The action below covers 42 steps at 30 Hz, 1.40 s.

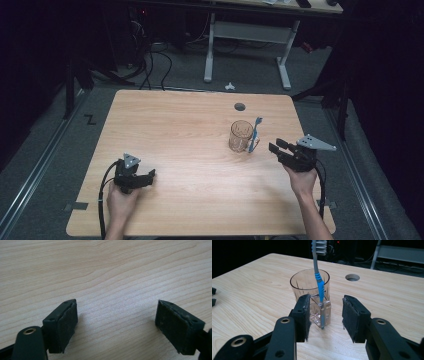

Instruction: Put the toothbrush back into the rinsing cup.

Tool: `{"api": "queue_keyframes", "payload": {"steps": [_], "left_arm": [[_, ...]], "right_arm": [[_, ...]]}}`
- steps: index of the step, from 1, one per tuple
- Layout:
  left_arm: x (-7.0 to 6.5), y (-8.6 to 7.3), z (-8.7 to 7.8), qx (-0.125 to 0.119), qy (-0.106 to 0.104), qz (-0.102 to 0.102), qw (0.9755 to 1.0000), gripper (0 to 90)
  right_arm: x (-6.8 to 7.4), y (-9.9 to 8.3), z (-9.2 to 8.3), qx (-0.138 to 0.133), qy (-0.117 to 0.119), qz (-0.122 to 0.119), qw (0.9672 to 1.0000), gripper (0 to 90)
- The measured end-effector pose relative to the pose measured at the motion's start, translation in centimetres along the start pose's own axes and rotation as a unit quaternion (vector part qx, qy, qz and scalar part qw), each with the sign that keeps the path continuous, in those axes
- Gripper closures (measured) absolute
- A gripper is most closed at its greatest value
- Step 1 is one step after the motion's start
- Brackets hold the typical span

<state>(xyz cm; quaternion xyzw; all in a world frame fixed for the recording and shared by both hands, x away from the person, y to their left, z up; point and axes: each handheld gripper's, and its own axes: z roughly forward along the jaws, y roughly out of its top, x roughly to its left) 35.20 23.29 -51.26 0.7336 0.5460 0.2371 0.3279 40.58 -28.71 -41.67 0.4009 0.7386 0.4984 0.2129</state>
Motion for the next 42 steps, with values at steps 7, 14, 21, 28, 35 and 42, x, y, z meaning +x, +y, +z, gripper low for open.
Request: {"api": "queue_keyframes", "payload": {"steps": [7, 14, 21, 28, 35, 42], "left_arm": [[0.0, 0.0, 0.0, 0.000, 0.000, 0.000, 1.0000, 18.7], [0.0, 0.0, 0.0, 0.000, 0.000, 0.000, 1.0000, 18.7], [0.0, 0.0, 0.0, 0.000, 0.000, 0.000, 1.0000, 18.7], [0.0, 0.0, 0.0, 0.000, 0.000, 0.000, 1.0000, 18.7], [0.0, 0.0, 0.0, 0.000, 0.000, 0.000, 1.0000, 18.7], [0.0, 0.0, 0.0, 0.000, 0.000, 0.000, 1.0000, 18.7]], "right_arm": [[-0.1, -0.6, -0.4, 0.000, -0.002, 0.004, 1.0000, 58.1], [0.0, -0.9, -0.6, -0.001, -0.002, 0.006, 1.0000, 58.1], [0.1, -1.4, -0.5, 0.004, 0.000, 0.007, 1.0000, 58.1], [0.2, -1.9, -0.3, 0.008, 0.003, 0.010, 0.9999, 58.1], [0.3, -2.5, -0.2, 0.011, 0.004, 0.014, 0.9998, 58.2], [0.4, -2.8, -0.1, 0.015, 0.004, 0.015, 0.9998, 58.2]]}}
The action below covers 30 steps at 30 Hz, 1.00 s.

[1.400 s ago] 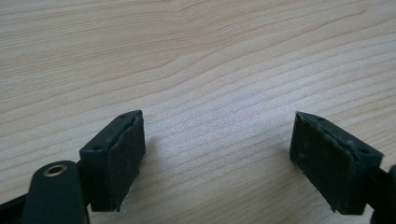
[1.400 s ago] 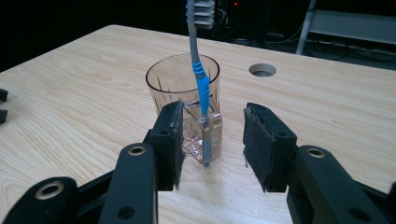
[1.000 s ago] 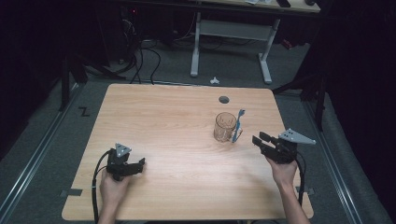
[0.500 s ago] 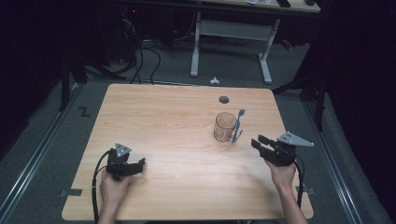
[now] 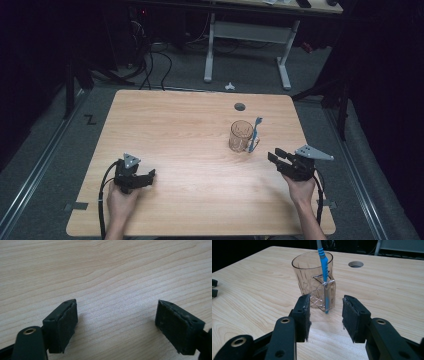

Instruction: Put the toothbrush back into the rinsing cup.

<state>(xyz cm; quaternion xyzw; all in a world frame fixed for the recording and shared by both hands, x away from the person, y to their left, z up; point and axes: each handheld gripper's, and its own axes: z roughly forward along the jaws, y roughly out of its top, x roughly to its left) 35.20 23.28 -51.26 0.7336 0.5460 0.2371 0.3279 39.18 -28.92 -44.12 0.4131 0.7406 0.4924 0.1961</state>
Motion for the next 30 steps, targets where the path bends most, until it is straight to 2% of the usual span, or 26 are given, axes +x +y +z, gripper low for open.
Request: {"api": "queue_keyframes", "payload": {"steps": [10, 22, 30], "left_arm": [[0.0, 0.0, 0.0, 0.000, 0.000, 0.000, 1.0000, 18.7], [0.0, 0.0, 0.0, 0.000, 0.000, 0.000, 1.0000, 18.7], [0.0, 0.0, 0.0, 0.000, 0.000, 0.000, 1.0000, 18.7]], "right_arm": [[0.4, -0.2, 0.5, 0.008, -0.003, -0.008, 0.9999, 58.3], [0.2, -1.4, 1.3, 0.020, -0.003, 0.005, 0.9998, 58.4], [0.6, -1.6, 2.2, 0.031, -0.004, -0.004, 0.9995, 58.4]]}}
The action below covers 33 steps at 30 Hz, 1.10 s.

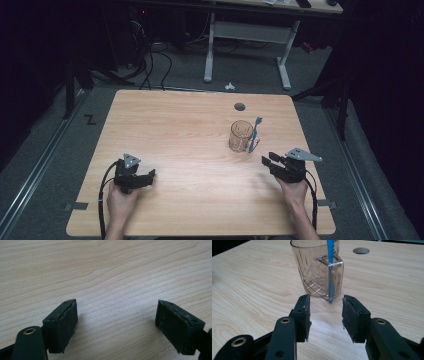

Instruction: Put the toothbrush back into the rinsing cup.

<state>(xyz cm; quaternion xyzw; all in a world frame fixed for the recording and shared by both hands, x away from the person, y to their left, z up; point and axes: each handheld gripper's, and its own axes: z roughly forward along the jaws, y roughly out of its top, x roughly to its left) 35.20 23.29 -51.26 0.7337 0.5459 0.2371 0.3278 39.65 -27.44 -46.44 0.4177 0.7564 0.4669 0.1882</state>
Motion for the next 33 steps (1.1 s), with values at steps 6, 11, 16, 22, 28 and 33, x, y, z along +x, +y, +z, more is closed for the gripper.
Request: {"api": "queue_keyframes", "payload": {"steps": [6, 11, 16, 22, 28, 33], "left_arm": [[0.0, 0.0, 0.0, 0.000, 0.000, 0.000, 1.0000, 18.7], [0.0, 0.0, 0.0, 0.000, 0.000, 0.000, 1.0000, 18.7], [0.0, 0.0, 0.0, 0.000, 0.000, 0.000, 1.0000, 18.7], [0.0, 0.0, 0.0, 0.000, 0.000, 0.000, 1.0000, 18.7], [0.0, 0.0, 0.0, 0.000, 0.000, 0.000, 1.0000, 18.7], [0.0, 0.0, 0.0, 0.000, 0.000, 0.000, 1.0000, 18.7]], "right_arm": [[0.2, -0.2, 0.6, 0.007, -0.004, -0.007, 0.9999, 58.3], [0.3, -0.3, 1.1, 0.014, -0.006, -0.011, 0.9998, 58.3], [0.3, -0.5, 1.6, 0.021, -0.006, -0.013, 0.9997, 58.2], [0.5, -0.8, 2.2, 0.030, -0.003, -0.014, 0.9994, 57.8], [0.6, -1.1, 2.9, 0.039, -0.004, -0.015, 0.9991, 57.7], [0.6, -1.2, 3.2, 0.043, -0.007, -0.017, 0.9989, 57.7]]}}
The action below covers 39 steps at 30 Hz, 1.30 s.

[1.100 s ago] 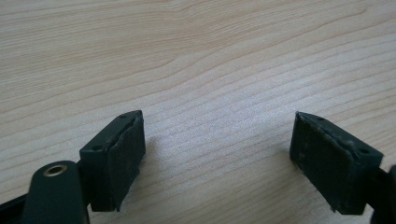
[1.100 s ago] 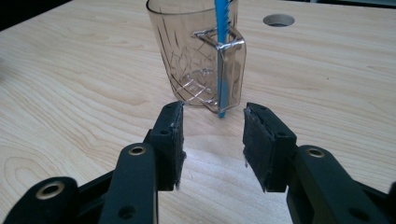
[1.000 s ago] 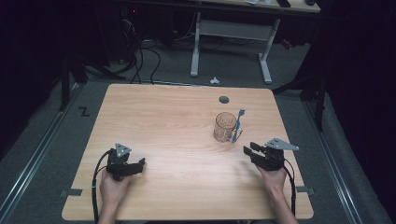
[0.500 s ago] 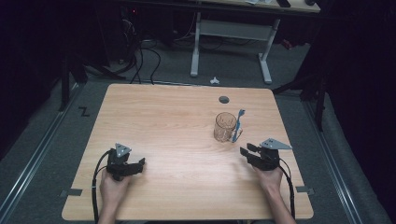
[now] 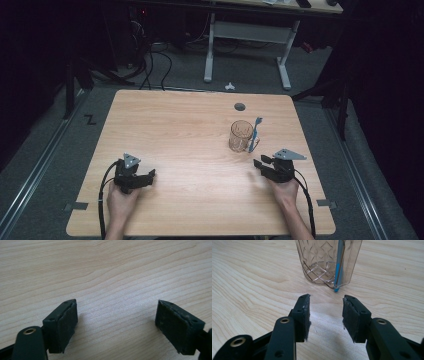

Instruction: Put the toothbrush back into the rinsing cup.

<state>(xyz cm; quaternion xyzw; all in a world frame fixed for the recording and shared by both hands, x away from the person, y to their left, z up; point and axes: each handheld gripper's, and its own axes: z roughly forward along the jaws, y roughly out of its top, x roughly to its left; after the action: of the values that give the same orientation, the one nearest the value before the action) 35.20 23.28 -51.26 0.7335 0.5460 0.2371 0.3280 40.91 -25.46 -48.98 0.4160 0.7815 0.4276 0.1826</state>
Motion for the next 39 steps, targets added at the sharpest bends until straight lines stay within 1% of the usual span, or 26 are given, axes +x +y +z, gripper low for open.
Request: {"api": "queue_keyframes", "payload": {"steps": [4, 13, 16, 26, 29, 32, 34, 37, 39], "left_arm": [[0.0, 0.0, 0.0, 0.000, 0.000, 0.000, 1.0000, 18.7], [0.0, 0.0, 0.0, 0.000, 0.000, 0.000, 1.0000, 18.7], [0.0, 0.0, 0.0, 0.000, 0.000, 0.000, 1.0000, 18.7], [0.0, 0.0, 0.0, 0.000, 0.000, 0.000, 1.0000, 18.7], [0.0, 0.0, 0.0, 0.000, 0.000, 0.000, 1.0000, 18.8], [0.0, 0.0, 0.0, 0.000, 0.000, 0.000, 1.0000, 18.7], [0.0, 0.0, 0.0, 0.000, 0.000, 0.000, 1.0000, 18.7], [0.0, 0.0, 0.0, 0.000, 0.000, 0.000, 1.0000, 18.7], [0.0, 0.0, 0.0, 0.000, 0.000, 0.000, 1.0000, 18.7]], "right_arm": [[0.0, -0.1, 0.2, 0.003, -0.003, -0.003, 1.0000, 57.6], [-0.2, -0.9, 0.5, 0.015, -0.010, 0.005, 0.9998, 57.3], [-0.2, -0.9, 0.6, 0.016, -0.012, -0.003, 0.9998, 57.3], [0.2, -1.0, 0.9, 0.031, -0.021, -0.012, 0.9992, 55.4], [0.3, -1.0, 1.0, 0.040, -0.028, -0.016, 0.9987, 53.5], [0.6, -0.9, 1.4, 0.062, -0.046, -0.031, 0.9965, 49.4], [0.8, -0.9, 1.4, 0.064, -0.053, -0.041, 0.9957, 47.8], [0.8, -0.9, 1.4, 0.066, -0.056, -0.034, 0.9957, 44.8], [0.6, -1.0, 1.4, 0.068, -0.053, -0.026, 0.9960, 42.8]]}}
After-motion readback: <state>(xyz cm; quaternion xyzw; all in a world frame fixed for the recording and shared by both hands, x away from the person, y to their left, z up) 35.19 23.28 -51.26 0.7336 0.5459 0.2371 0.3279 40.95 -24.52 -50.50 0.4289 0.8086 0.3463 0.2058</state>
